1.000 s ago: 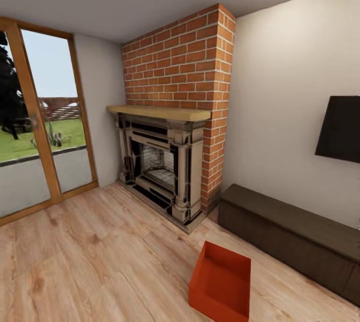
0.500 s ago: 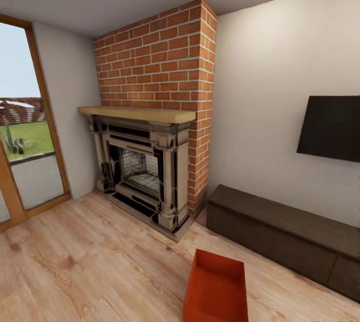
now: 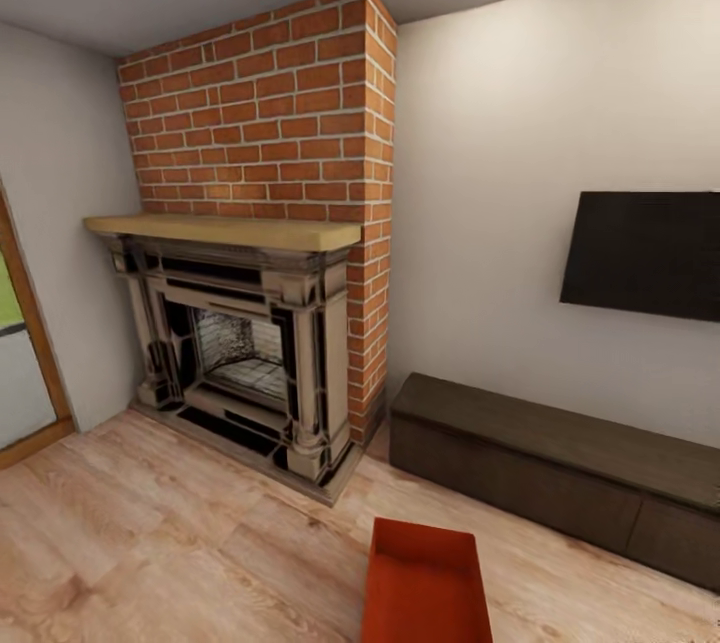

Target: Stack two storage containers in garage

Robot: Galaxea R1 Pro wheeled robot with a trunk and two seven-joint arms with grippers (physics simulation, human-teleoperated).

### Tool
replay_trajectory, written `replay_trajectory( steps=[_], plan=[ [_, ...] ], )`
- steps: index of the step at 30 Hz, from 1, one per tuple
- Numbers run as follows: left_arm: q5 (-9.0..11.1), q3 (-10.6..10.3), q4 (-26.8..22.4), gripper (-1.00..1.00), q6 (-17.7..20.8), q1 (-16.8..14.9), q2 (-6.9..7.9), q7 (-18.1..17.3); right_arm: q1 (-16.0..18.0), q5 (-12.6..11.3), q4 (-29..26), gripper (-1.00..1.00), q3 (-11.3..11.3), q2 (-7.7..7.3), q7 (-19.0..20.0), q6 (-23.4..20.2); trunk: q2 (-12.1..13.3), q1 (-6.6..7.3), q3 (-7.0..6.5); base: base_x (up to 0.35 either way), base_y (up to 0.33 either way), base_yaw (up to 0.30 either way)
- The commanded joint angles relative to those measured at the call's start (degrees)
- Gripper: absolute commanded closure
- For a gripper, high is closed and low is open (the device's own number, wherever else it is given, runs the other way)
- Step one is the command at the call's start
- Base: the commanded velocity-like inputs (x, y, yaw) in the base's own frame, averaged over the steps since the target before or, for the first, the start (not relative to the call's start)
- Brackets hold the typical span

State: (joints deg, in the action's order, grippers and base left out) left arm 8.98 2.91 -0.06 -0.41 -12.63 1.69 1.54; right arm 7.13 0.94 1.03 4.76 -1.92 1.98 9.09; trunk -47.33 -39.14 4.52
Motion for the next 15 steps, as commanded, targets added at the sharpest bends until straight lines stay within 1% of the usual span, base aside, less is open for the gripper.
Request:
replay_trajectory(
  steps=[1,10,15],
  plan=[
    [0.3,0.3,0.0,-1.0,-0.1,0.0,-0.01,0.0,0.1,0.1,0.1,-1.0,0.4,-0.01,0.0,0.2,-0.1,-0.04,0.09,0.296,0.194,-0.283],
    [0.3,0.3,0.0,-1.0,-0.3,0.0,-0.02,0.0,0.1,0.1,0.1,-1.0,0.4,-0.01,0.0,0.2,-0.1,-0.04,0.09,0.298,0.172,-0.283],
    [0.3,0.3,0.0,-1.0,-0.4,0.0,-0.02,0.0,0.1,0.1,0.1,-1.0,0.4,-0.01,0.0,0.2,-0.1,-0.04,0.09,0.3,0.05,-0.283]
  ],
)
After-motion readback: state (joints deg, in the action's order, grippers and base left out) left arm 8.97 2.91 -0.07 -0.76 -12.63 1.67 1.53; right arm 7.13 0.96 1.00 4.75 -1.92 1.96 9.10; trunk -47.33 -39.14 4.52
